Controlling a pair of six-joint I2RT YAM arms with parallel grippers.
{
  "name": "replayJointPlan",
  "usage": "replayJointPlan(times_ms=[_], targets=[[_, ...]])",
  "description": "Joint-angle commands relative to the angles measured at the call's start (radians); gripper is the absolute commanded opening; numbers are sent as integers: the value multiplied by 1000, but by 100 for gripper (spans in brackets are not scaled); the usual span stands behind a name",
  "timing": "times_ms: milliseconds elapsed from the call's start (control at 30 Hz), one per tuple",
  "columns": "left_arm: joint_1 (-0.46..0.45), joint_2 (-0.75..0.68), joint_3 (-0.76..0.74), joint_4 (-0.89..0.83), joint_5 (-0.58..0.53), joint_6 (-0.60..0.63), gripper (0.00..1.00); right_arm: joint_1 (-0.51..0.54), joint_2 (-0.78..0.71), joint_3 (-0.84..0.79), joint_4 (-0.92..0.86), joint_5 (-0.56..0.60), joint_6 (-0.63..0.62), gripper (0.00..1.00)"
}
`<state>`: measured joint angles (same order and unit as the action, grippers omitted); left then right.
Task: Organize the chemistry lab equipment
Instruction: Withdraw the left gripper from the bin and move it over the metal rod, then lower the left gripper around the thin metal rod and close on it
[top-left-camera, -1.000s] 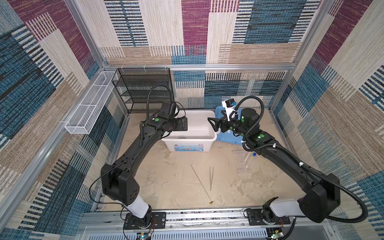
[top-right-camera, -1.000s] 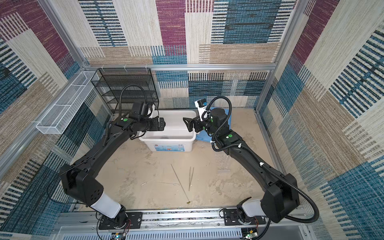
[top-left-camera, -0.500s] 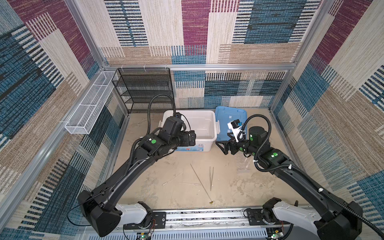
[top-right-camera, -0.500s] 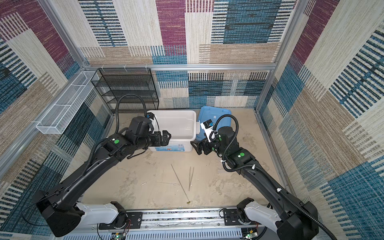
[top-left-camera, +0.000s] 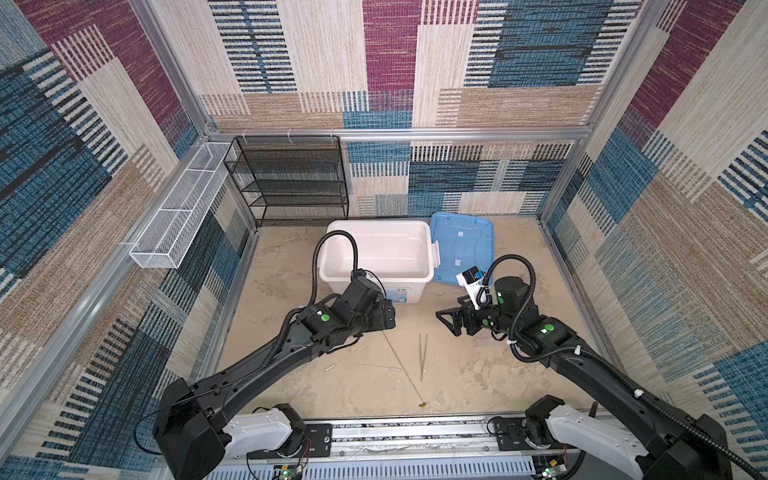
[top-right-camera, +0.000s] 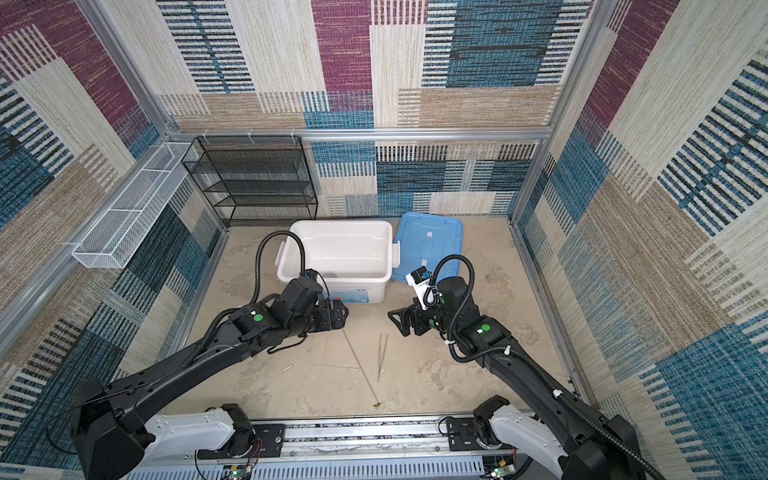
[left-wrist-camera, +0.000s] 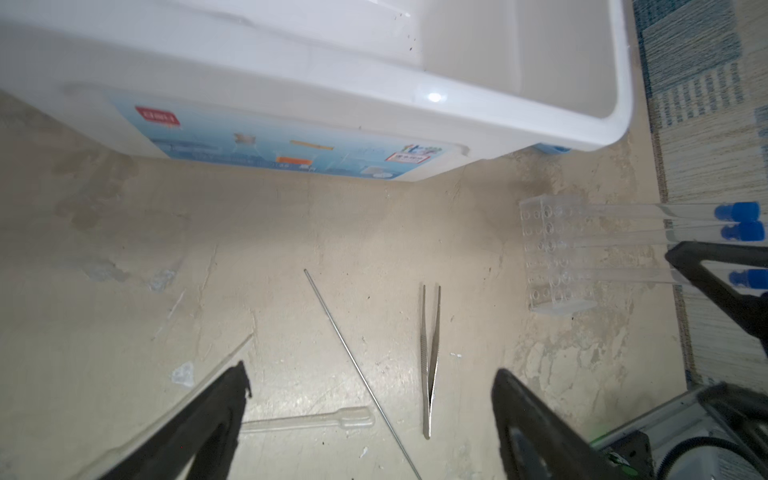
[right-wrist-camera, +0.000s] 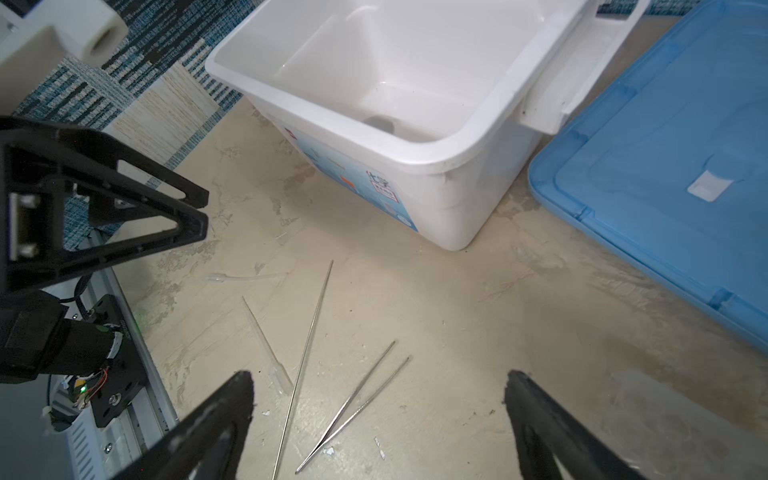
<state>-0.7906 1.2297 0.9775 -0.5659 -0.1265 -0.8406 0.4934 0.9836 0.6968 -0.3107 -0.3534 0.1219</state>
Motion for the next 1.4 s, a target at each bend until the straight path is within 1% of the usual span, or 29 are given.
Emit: replayJointPlan(times_ms=[0,67,100,133,167,267,367,533,667,800,867,1000,1167,1233,1367], targets=[[-33,30,-22,-42,-26,-236,84,1,7,-6,30,-16,28,96],[-56,60,-37,-42,-49,-324,77,1,14,-9,39,-30,34,96],[-63,77,-45,-42,-50,-399,71,1,19,-11,42,-32,37,96],[-71,100,-50,-38,-47,-462,67,1,21,-12,46,-30,40,96],[-80,124,-49,-22,-39,-488,64,1,23,-15,49,-28,41,96],[-119,215,11,-30,-47,-509,60,2,24,-24,56,-12,42,96],[-140,311,73,-66,-10,-535,58,2,27,-27,53,-1,41,96],[-143,419,125,-144,34,-596,46,2,3,-51,69,-11,60,95],[-144,456,137,-169,29,-626,45,2,-10,-59,75,-15,63,96],[-144,477,137,-158,31,-653,35,2,10,-60,80,-51,65,96],[-144,482,138,-158,23,-660,34,2,22,-58,79,-67,66,99],[-144,500,131,-137,35,-675,34,5,32,-58,90,-79,59,99],[-144,517,113,-118,53,-694,28,6,49,-58,87,-77,59,99],[-144,520,101,-97,54,-695,28,7,56,-62,90,-83,62,99],[-144,542,99,-71,90,-696,28,9,63,-58,86,-76,61,99]])
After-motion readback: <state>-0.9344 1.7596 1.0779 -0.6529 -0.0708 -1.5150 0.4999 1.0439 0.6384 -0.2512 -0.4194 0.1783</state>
